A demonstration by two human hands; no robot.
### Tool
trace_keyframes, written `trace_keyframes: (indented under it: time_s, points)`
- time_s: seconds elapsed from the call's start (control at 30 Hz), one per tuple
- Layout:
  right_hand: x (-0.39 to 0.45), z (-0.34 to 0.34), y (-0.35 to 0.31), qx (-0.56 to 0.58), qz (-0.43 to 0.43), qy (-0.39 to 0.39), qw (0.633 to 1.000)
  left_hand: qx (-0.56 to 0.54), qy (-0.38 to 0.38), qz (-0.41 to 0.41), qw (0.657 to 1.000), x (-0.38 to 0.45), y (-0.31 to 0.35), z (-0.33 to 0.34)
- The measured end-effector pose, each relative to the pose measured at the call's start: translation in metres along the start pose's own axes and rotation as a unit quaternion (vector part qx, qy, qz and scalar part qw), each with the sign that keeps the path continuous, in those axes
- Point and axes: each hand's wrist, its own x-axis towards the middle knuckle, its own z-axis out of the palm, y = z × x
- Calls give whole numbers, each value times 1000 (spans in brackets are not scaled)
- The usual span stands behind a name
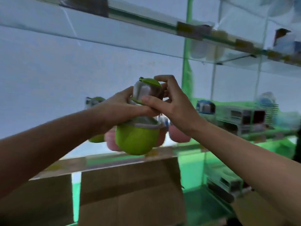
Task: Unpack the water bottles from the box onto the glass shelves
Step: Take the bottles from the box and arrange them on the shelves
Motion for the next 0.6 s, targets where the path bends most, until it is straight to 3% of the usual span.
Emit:
trace_keyframes:
  time_s: [0.1,0.27,0.47,0.6]
  points:
    - [28,46,-20,18,-29,-34,999,13,-4,-10,1000,-17,-3,-57]
    - [62,131,-41,18,-41,-84,995,15,65,-42,997,-39,-37,-133]
    - [77,201,-23,-41,-7,-149,988,7,188,-108,976,-42,-106,-170]
    - [86,220,-13,-58,32,-211,975,7,199,-142,970,-31,-131,-184]
